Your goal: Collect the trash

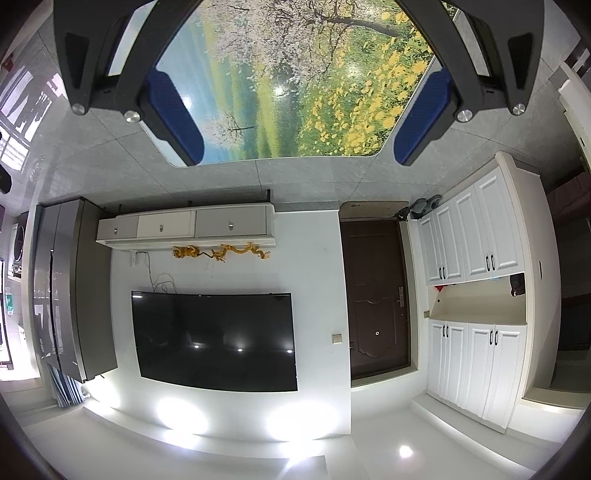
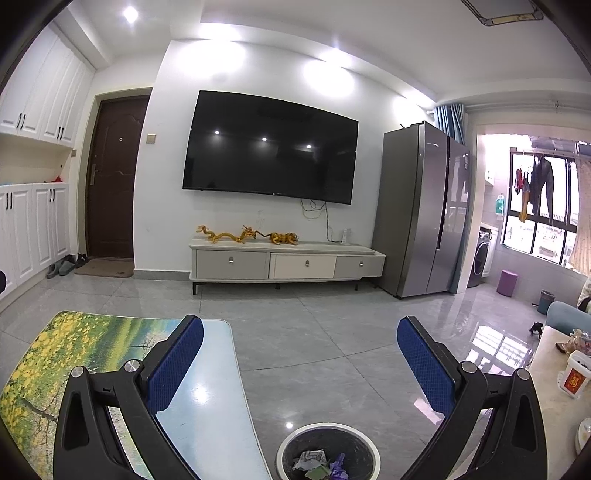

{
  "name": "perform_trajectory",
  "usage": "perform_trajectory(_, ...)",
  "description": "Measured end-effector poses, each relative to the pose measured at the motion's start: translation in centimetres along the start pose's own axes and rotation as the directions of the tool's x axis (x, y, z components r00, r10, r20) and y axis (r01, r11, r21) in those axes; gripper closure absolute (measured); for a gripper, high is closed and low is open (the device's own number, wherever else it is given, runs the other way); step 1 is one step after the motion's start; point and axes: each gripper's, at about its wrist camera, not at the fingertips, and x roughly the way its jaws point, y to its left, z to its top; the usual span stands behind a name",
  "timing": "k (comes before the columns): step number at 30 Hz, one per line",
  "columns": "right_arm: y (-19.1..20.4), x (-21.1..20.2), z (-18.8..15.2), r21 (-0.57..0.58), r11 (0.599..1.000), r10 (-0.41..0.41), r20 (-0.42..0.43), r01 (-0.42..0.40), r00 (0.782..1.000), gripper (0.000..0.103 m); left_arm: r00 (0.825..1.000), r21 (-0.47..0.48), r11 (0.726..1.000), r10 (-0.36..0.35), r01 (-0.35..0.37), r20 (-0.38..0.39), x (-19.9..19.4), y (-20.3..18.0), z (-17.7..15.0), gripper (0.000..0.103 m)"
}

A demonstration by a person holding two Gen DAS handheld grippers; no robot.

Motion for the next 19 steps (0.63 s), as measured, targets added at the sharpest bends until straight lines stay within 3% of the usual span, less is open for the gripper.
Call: perform_trajectory(19, -0.42, 0.28, 0.04, 0.001, 1.000, -0.008, -0.015, 0.008, 1.000, 0.000, 0.999, 0.002, 0.999, -0.047, 0.047, -0.020, -0.05, -0.12, 0.05, 0.000)
